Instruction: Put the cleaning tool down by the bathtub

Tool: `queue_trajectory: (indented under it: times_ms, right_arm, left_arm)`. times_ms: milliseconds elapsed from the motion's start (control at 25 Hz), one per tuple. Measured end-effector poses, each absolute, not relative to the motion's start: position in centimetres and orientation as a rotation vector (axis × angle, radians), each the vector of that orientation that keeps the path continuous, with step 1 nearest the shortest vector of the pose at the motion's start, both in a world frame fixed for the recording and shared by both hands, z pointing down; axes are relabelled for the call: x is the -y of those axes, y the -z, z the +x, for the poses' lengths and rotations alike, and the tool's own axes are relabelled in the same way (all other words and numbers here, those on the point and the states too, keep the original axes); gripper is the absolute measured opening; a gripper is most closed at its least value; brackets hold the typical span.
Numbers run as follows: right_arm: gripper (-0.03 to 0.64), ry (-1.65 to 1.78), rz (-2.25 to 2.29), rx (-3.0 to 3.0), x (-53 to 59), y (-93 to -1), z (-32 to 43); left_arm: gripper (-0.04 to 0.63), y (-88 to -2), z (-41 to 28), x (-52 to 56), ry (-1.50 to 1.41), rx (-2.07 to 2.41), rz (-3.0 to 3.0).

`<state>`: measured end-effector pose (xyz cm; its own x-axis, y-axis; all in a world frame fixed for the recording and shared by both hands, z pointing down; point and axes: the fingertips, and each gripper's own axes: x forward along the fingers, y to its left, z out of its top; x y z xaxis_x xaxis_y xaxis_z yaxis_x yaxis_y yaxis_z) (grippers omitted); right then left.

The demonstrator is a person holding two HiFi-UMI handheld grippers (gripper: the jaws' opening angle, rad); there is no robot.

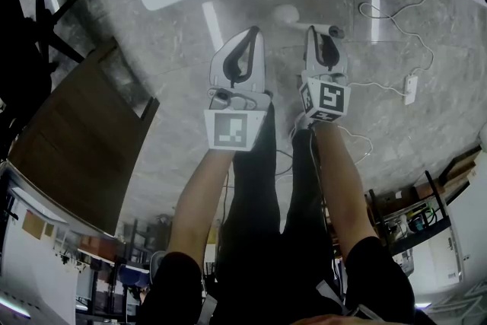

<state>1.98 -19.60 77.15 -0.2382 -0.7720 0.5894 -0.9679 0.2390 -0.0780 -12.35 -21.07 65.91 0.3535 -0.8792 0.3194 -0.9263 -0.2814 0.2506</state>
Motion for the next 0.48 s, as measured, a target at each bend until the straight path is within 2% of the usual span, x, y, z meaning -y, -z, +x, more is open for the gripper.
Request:
queue_trajectory:
  times_ms: [480]
  right_arm:
    - [0.084, -0.624, 1.583, 2.057, 20.0, -80.1, 2.1]
  left_arm:
    - [0.006, -67.8, -12.0, 22.2, -0.17, 1.558, 2.226]
